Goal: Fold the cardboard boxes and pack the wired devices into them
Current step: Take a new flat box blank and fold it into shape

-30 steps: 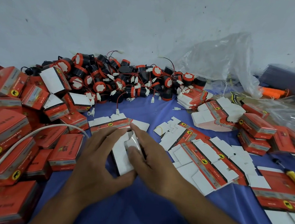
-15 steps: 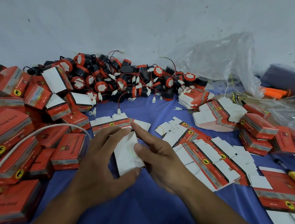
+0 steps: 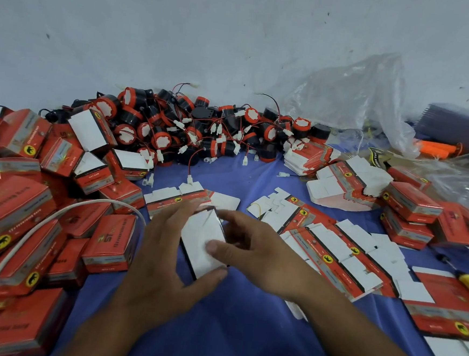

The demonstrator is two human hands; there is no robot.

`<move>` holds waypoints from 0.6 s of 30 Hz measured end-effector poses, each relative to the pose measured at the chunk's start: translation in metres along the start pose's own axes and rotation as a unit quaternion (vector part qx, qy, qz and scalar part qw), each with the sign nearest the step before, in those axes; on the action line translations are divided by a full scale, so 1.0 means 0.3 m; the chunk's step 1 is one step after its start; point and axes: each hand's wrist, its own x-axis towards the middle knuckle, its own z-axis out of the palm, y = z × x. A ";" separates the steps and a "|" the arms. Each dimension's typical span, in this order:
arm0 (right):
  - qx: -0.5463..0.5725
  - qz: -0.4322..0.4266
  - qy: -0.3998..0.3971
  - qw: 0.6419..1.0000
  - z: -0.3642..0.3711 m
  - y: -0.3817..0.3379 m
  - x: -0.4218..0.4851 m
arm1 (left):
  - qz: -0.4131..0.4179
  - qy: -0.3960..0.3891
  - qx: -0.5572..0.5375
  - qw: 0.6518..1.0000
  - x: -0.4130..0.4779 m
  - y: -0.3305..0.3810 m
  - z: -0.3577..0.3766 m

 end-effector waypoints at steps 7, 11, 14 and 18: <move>-0.489 -0.251 0.031 0.835 -0.055 0.064 -0.014 | 0.036 -0.104 0.157 0.981 -0.020 -0.070 0.020; -0.543 -0.194 0.066 0.815 -0.030 0.076 -0.019 | -0.002 -0.051 0.224 0.973 -0.010 -0.086 0.012; -0.532 -0.084 0.085 0.839 -0.012 0.071 -0.010 | -0.047 -0.054 0.208 0.976 -0.009 -0.090 0.018; -0.478 -0.014 0.081 0.875 0.021 0.086 -0.008 | -0.146 -0.067 0.059 0.985 -0.026 -0.075 0.037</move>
